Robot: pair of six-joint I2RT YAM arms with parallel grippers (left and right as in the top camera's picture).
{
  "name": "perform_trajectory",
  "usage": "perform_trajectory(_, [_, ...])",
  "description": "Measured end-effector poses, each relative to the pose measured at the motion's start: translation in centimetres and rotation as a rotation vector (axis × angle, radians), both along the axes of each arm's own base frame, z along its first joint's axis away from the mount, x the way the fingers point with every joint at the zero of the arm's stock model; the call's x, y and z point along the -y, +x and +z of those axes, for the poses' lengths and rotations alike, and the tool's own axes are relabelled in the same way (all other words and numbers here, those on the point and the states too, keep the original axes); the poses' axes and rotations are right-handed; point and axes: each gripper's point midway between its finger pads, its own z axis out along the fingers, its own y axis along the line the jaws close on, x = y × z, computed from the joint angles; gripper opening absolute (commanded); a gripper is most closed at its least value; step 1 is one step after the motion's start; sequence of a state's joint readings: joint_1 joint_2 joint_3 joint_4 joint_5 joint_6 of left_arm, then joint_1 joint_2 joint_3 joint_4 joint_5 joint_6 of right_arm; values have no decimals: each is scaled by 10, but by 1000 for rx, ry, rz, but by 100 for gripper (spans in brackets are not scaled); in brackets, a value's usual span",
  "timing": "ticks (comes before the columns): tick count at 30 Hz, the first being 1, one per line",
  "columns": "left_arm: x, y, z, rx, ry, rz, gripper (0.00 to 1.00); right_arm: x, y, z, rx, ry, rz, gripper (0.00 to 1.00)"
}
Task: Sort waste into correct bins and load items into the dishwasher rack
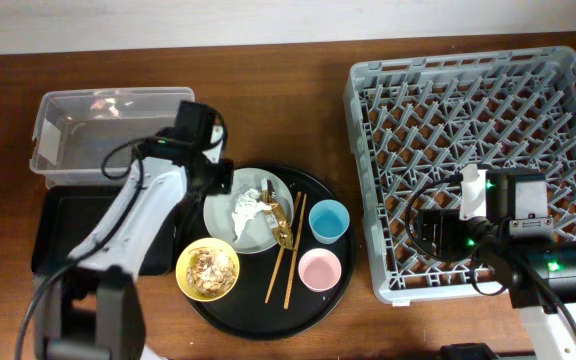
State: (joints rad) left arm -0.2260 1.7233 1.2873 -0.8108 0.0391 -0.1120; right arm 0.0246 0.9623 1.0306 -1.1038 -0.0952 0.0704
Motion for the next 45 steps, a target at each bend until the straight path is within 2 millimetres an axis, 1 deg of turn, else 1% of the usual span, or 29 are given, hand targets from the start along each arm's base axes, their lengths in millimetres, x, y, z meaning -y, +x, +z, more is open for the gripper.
perform_trajectory(2, [-9, 23, 55, 170, -28, 35, 0, 0, 0, 0, 0, 0, 0, 99])
perform_trajectory(4, [-33, 40, 90, 294, -22, 100, 3, 0, 0, 0, 0, 1, -1, 99])
perform_trajectory(5, [-52, 47, 99, 335, -8, 147, 11, 0, 0, 0, 0, 0, 0, 99])
perform_trajectory(6, [-66, 50, 100, 345, 6, 180, 23, 0, 0, 0, 0, 0, -1, 98])
perform_trajectory(7, [-77, 53, 99, 348, 15, 212, 48, 0, 0, 0, 0, 1, -1, 99])
perform_trajectory(8, [-87, 57, 96, 349, 24, 234, 62, 0, 0, 0, 0, 0, 0, 99])
perform_trajectory(10, [-97, 60, 88, 334, 36, 255, 64, 0, 0, 0, 0, 0, 0, 99])
perform_trajectory(12, [-94, 60, 84, 321, 25, 247, 64, 0, 0, 0, 1, 0, 0, 99])
perform_trajectory(14, [-81, 53, 79, 283, -17, 214, 64, 0, 0, 0, 0, 0, 0, 99])
perform_trajectory(15, [-66, 39, 71, 212, -52, 177, 65, 0, 0, 0, 0, 0, -1, 99])
perform_trajectory(17, [-23, 17, 62, 123, -105, 71, 65, 0, 1, 0, 2, 0, -1, 99])
perform_trajectory(18, [-9, 11, 58, 105, -111, 33, 65, 0, 1, 0, 2, 0, 0, 99])
perform_trajectory(19, [13, -2, 48, 69, -119, -25, 65, 0, 1, 0, 2, 0, -1, 99])
perform_trajectory(21, [39, -23, 24, -7, -110, -101, 64, 0, 1, 0, 2, 0, 0, 99])
perform_trajectory(24, [53, -44, -23, -119, -55, -152, 62, 0, 1, 0, 2, 0, -1, 99])
perform_trajectory(25, [54, -48, -38, -151, -33, -162, 58, 0, 1, 0, 1, 0, -1, 99])
perform_trajectory(26, [54, -52, -53, -184, -8, -165, 40, 0, 1, 0, 1, 1, -1, 99])
perform_trajectory(27, [52, -51, -59, -193, 2, -165, 31, 0, 1, 0, 2, 1, -1, 99])
perform_trajectory(29, [51, -50, -70, -209, 17, -160, 0, 0, 1, 0, 2, 0, -1, 99])
perform_trajectory(30, [49, -51, -76, -224, 28, -157, 0, 0, 1, 0, 2, 0, 0, 99])
perform_trajectory(33, [42, -52, -75, -229, 68, -149, 0, 0, 1, 0, 2, 0, -1, 99])
perform_trajectory(34, [37, -52, -71, -229, 92, -142, 0, 0, 1, 0, 1, 0, -1, 99])
perform_trajectory(36, [27, -33, -45, -145, 97, -106, 0, 0, 1, 0, 2, 0, -1, 99])
perform_trajectory(38, [7, -2, 12, 33, 61, -25, 7, 0, 1, 0, 2, 0, -1, 99])
perform_trajectory(41, [-32, 32, 74, 261, 21, 98, 15, 0, 1, 0, 2, 1, -1, 99])
perform_trajectory(42, [-50, 43, 88, 322, 16, 147, 33, 0, 1, 0, 2, 0, 0, 99])
perform_trajectory(43, [-66, 50, 93, 353, 21, 189, 46, 0, 1, 0, 2, 0, -1, 99])
perform_trajectory(44, [-86, 56, 93, 367, 40, 234, 58, 0, 1, 0, 1, 0, 0, 99])
perform_trajectory(45, [-96, 61, 91, 373, 43, 263, 66, 0, 1, 0, 1, 0, -1, 99])
